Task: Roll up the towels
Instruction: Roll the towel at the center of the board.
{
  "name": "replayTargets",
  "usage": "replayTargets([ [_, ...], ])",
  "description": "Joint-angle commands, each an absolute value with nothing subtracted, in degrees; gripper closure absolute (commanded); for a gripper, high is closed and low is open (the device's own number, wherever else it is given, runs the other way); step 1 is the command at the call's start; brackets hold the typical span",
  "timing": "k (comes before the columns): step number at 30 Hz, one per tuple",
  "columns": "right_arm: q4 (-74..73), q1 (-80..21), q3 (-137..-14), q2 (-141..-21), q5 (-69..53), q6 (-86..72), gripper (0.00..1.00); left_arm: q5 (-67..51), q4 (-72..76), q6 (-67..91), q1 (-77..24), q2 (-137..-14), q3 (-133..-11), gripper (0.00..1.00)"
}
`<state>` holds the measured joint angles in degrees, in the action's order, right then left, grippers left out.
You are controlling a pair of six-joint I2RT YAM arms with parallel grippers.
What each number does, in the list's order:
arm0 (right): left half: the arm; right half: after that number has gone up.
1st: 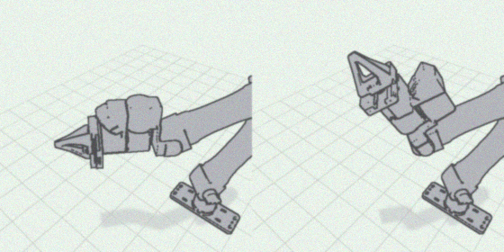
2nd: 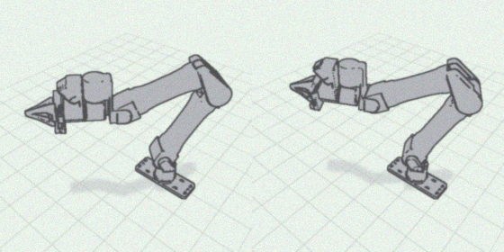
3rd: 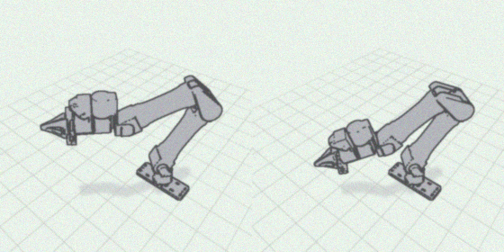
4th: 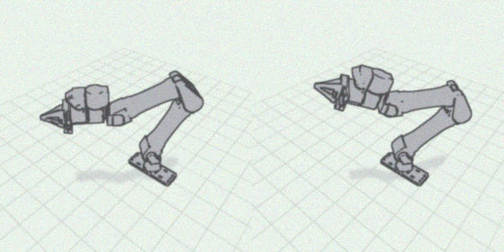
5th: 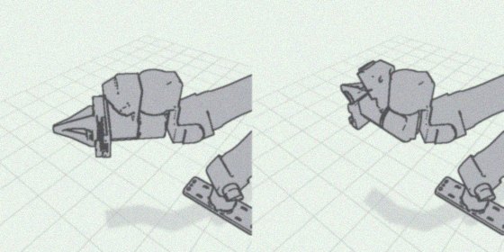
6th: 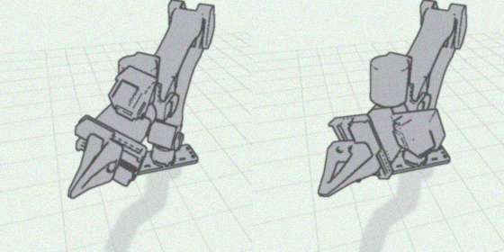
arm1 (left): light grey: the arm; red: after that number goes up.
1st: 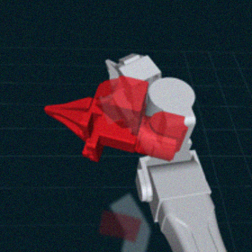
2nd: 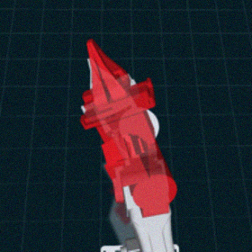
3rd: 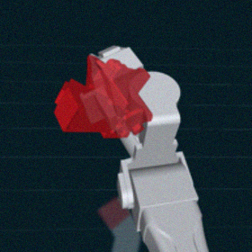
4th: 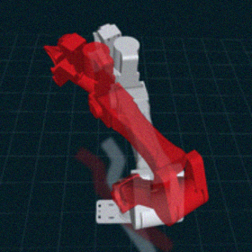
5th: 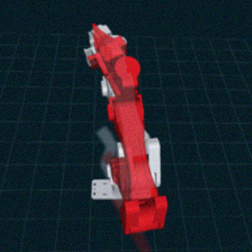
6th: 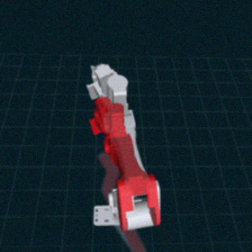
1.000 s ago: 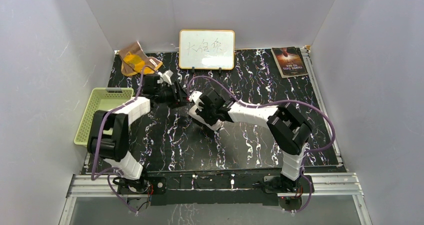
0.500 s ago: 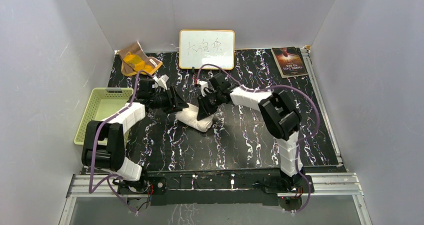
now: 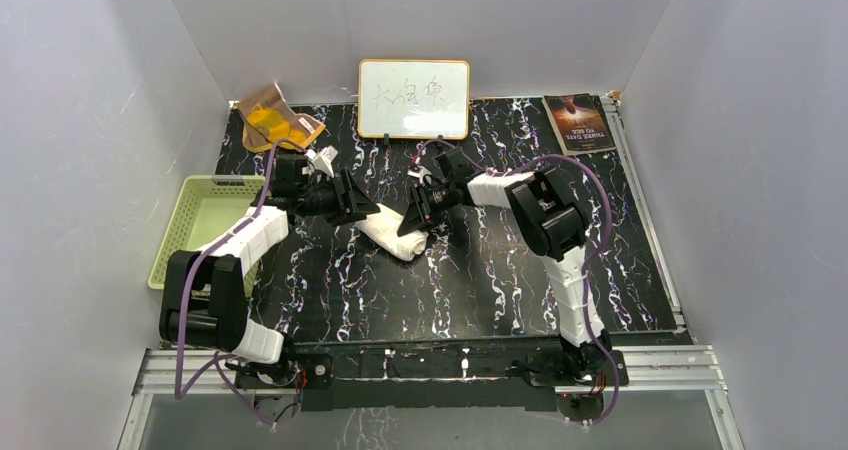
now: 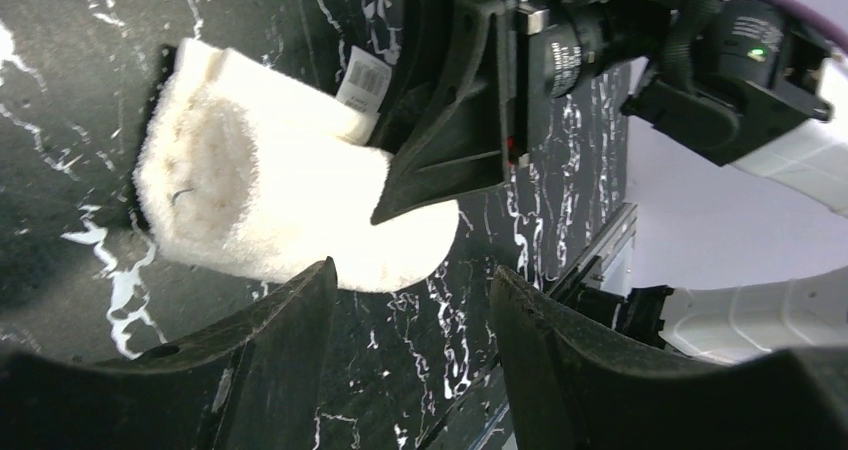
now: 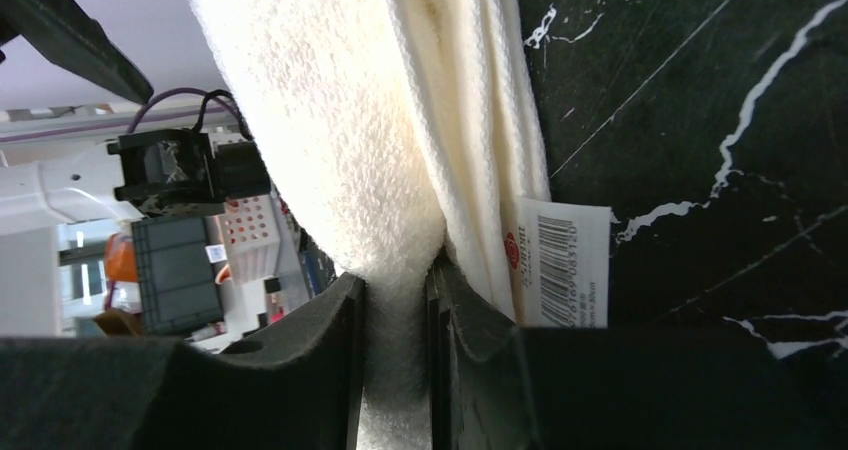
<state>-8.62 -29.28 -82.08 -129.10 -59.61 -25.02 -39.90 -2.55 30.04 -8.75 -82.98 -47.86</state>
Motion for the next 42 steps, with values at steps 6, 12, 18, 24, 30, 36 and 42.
replayTargets([
  [6,-10.75,-29.78,-84.73,-129.86,-52.28,-22.63,0.72,-46.36,14.07,42.50,-9.40,-88.26,-45.33,0.44],
  [12,-15.49,-30.28,-87.26,-129.87,-50.57,-18.13,0.59,-46.40,20.46,46.26,-10.06,-96.01,-45.52,0.46],
  [18,-18.28,-32.13,-86.99,-122.92,-37.52,-11.36,0.47,-43.09,19.78,43.66,-10.17,-101.08,-45.30,0.47],
  [24,-13.21,-33.47,-80.20,-110.54,-22.68,-5.24,0.39,-40.62,15.35,39.82,-10.15,-102.26,-46.64,0.48],
  [30,-8.44,-36.89,-73.25,-100.46,-16.41,3.00,0.35,-40.08,14.85,39.20,-10.20,-103.13,-46.17,0.48],
  [36,-14.47,-45.72,-75.67,-102.68,-7.88,11.74,0.33,-40.07,14.69,39.12,-10.15,-104.29,-46.22,0.48],
  [42,-15.62,-49.98,-76.89,-107.25,-4.02,13.47,0.34,-39.56,13.21,38.28,-10.17,-104.02,-46.49,0.48],
])
